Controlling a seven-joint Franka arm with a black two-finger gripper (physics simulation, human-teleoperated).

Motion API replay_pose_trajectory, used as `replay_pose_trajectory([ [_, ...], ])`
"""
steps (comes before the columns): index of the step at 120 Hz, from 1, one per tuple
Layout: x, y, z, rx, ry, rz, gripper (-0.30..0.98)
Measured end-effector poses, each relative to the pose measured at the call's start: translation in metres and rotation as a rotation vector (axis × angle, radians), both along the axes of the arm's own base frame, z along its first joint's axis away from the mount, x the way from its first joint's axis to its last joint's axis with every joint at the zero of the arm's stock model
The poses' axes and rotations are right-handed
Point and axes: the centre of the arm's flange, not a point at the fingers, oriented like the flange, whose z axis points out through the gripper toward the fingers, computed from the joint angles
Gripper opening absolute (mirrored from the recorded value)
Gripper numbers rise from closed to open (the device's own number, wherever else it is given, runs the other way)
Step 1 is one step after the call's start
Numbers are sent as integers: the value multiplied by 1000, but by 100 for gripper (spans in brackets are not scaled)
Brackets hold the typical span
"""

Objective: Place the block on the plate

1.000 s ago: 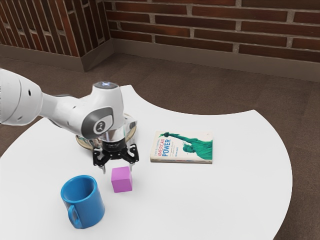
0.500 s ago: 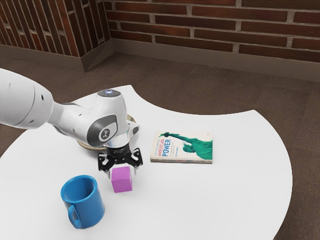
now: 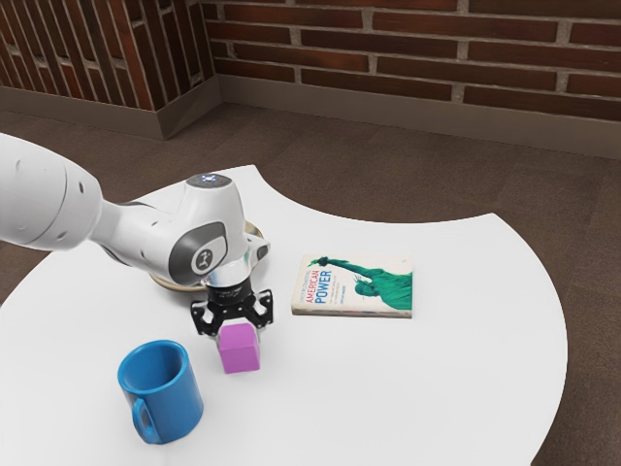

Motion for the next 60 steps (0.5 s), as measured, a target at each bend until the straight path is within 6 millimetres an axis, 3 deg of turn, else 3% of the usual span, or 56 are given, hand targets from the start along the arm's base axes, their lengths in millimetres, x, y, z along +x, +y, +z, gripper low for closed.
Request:
replay_pose_trajectory([
  [21, 1, 0, 11, -1, -16, -9, 41],
  [36, 5, 2, 49, 6, -61, -23, 37],
  [49, 29, 23, 95, 61, -123, -33, 38],
  [60, 46, 63, 119, 105, -151, -1, 38],
])
